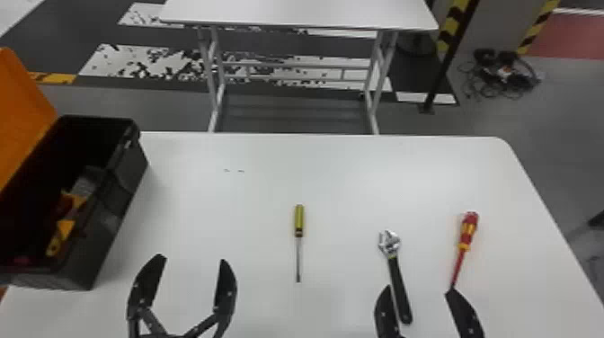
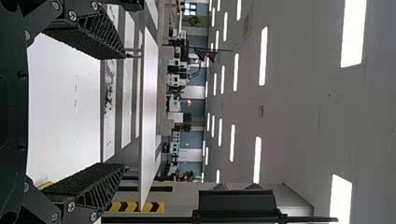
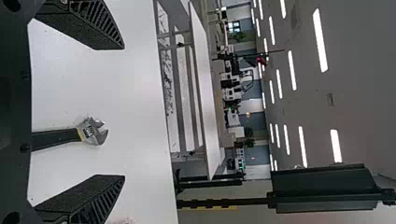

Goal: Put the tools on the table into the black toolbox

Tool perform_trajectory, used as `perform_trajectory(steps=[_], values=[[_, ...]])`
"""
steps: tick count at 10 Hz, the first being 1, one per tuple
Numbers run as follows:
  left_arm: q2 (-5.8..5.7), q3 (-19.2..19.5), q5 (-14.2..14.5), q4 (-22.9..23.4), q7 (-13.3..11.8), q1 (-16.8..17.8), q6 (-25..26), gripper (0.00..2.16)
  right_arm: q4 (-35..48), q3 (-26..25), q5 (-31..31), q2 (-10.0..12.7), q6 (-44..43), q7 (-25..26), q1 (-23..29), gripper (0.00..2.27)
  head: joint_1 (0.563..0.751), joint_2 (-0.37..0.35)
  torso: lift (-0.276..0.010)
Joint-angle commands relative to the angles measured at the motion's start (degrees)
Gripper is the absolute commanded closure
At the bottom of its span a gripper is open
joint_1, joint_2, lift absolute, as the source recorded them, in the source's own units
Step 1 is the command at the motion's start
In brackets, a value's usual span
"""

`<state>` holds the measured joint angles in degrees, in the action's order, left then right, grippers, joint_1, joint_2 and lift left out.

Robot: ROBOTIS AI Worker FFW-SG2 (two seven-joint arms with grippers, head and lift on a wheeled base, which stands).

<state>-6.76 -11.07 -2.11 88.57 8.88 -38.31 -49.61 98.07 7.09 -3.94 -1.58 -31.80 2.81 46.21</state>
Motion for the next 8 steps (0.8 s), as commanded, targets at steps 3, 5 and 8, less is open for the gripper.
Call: perform_trajectory(steps=[3, 5, 8], values=[[-0.09, 0.00, 0.00, -0.15, 0.00, -0.10, 0.00, 0.18, 3.62, -2.87, 0.25, -0.09, 15.94, -0.35, -3.50, 0.01, 0.695, -0.039, -0.075], [-0.09, 0.00, 0.00, -0.24, 0.00, -0.10, 0.00, 0.18, 3.88, -5.33, 0.25, 0.00, 23.14, -4.83, -5.52, 0.01, 0.695, -0.053, -0.075], [-0.09, 0.00, 0.00, -0.15, 0.00, -0.10, 0.00, 0.19, 3.88, -7.09, 0.16, 0.00, 33.52, -9.67, -8.24, 0.01, 0.695, -0.065, -0.075]])
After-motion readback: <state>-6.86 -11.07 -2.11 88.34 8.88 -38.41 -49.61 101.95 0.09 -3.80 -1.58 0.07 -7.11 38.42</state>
